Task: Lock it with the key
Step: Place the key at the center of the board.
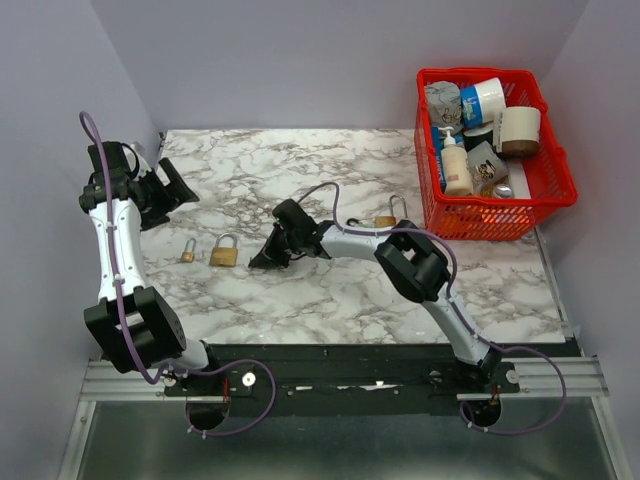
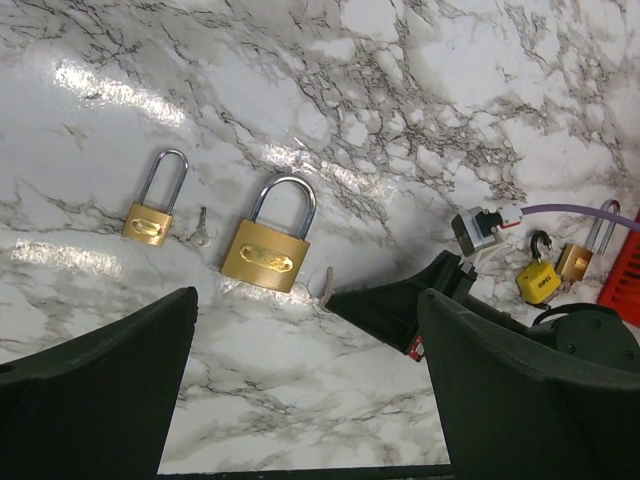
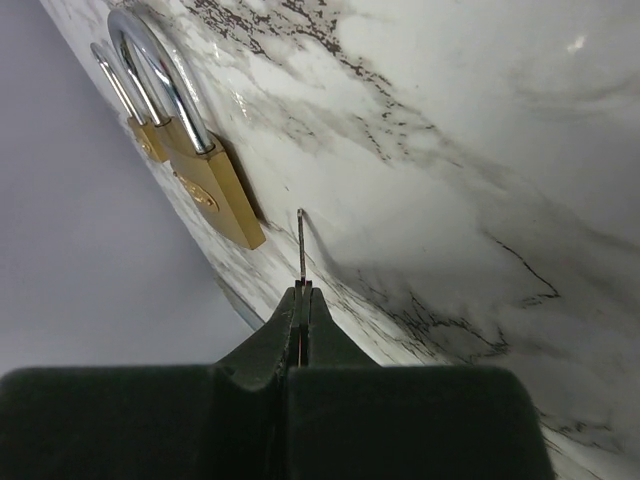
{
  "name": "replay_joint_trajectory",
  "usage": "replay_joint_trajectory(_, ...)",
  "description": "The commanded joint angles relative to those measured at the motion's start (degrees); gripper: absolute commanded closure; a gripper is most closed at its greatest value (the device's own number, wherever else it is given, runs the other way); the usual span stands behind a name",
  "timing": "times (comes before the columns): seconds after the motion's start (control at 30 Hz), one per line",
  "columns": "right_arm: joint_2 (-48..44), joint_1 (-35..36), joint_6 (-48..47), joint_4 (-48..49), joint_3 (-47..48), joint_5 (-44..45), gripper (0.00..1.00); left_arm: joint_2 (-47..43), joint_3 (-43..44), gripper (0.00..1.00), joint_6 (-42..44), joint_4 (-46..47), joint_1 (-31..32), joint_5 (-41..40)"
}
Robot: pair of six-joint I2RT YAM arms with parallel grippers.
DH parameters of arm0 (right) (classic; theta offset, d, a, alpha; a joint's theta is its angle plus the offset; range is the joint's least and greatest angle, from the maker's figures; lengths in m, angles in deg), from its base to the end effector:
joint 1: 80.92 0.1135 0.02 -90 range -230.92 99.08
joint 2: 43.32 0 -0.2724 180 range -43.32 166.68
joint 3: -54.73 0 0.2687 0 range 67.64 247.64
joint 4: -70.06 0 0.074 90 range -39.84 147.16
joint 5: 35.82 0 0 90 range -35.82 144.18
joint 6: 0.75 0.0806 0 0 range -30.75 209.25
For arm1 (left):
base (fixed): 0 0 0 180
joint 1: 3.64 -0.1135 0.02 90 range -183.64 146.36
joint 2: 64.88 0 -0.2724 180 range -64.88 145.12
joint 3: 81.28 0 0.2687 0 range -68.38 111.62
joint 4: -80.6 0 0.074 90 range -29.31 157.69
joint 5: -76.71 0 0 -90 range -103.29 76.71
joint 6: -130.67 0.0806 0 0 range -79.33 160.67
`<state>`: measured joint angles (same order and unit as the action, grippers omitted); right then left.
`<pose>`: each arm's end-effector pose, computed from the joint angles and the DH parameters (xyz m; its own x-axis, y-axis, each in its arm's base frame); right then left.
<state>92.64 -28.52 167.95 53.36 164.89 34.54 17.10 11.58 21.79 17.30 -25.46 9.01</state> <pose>0.3253 0.4668 0.0846 -0.9608 0.2661 0.0782 0.2284 0.5990 0.7675 0.3237 0.0967 0.3162 -0.6544 -0.5845 -0.4797 -0.3602 0.7988 -0.4819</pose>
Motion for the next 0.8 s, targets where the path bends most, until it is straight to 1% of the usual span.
replay_joint_trajectory(0.0, 3.34, 0.77, 2.78, 0.1, -0.05, -0.93, 0.99, -1.12, -0.86, 0.01, -1.34, -0.32, -1.2, 2.83)
replay_joint_trajectory(0.3, 5.28, 0.77, 5.15, 2.29, 0.04, -2.42, 0.96, -0.32, -1.57, 0.01, -2.04, 0.12, -1.82, 3.8)
replay_joint_trajectory(0.67, 6.95, -0.02, 8.32, 4.94, -0.75, -3.83, 0.97, -0.76, -3.06, 0.01, -2.48, 0.65, -2.26, 3.8)
replay_joint_trajectory(0.7, 6.95, -0.11, 8.32, 5.02, -0.75, -4.0, 0.96, -0.68, -3.15, 0.01, -2.57, 0.73, -2.34, 3.89)
replay_joint_trajectory(0.77, 7.04, -0.11, 8.32, 5.02, -0.57, -4.0, 0.9, -0.59, -3.32, 0.01, -2.83, 0.82, -2.52, 4.15)
